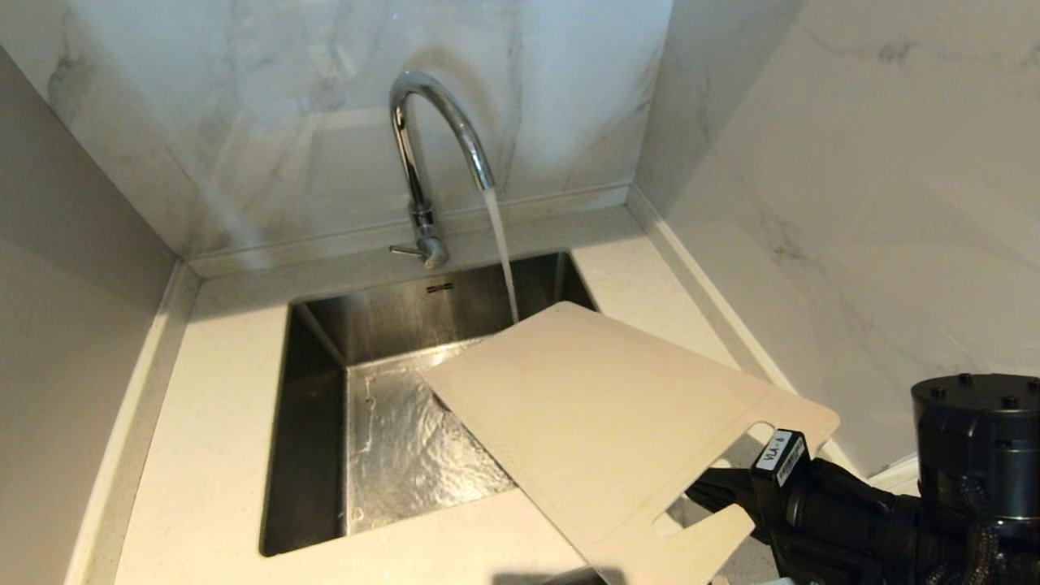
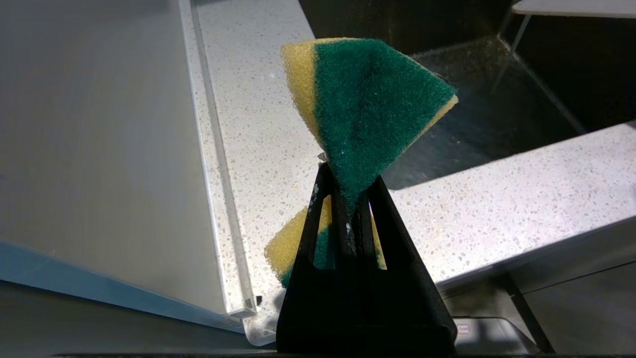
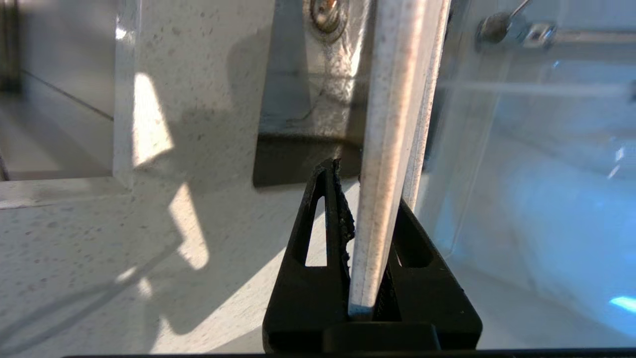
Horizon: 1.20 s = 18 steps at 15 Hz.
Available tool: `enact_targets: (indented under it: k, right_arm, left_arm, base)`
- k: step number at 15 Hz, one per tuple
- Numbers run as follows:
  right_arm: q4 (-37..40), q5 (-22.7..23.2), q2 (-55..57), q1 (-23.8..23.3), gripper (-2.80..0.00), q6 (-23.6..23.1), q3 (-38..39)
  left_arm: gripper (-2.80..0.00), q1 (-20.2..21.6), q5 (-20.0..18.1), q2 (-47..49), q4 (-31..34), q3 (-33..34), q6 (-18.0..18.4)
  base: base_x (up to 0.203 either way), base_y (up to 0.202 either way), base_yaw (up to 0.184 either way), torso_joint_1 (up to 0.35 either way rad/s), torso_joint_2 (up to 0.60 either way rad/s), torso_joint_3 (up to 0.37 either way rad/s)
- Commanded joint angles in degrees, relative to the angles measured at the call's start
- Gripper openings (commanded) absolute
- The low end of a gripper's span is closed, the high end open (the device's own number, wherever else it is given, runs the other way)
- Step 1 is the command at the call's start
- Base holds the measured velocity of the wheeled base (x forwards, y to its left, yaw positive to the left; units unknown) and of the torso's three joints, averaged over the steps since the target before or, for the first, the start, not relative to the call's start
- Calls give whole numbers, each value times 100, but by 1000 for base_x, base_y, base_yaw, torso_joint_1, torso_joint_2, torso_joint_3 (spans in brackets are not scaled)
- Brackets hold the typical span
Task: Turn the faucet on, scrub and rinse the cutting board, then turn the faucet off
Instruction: Pick up the cutting board
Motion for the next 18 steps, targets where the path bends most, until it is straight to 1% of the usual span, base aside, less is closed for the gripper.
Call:
enact_targets:
  k: [1,3,8,10,14,15,16,18]
  right_arm:
    - [31,181,-16,9,-280,-159,-19]
    - [167,359,-30,18,-280,-212,-29]
    - [169,872,219,43,-280,-359,-215]
    - [176,994,312,44,-280,-490,-444]
    - [186,1036,301,72,-280,-502,-450]
    - [178,1147,314,79,-280,-506,-442]
    - [177,1212,327,79,-280,-568,-437]
    - [176,1364,446,79,-280,-917,-440]
  left_arm:
    - [-280,1,0,-10,-2,9,-6]
    - [-280,1,0,-10,-2,9,-7]
    - [-280,1,0,-10,-6,9,-7]
    - [-280,-7,0,-10,-2,9,-7]
    - [-280,1,0,-10,-2,9,1]
    - [-280,1,0,-10,-3,9,1]
    - [-280,1,0,-10,-2,9,1]
    - [-280,1,-1,-10,-11,9,1]
  base:
    - [0,0,0,0,0,0]
    - [0,0,0,0,0,0]
    - [0,0,0,0,0,0]
    - [0,0,0,0,0,0]
    - [0,0,0,0,0,0]
    - [0,0,0,0,0,0]
    - [0,0,0,0,0,0]
    - [0,0,0,0,0,0]
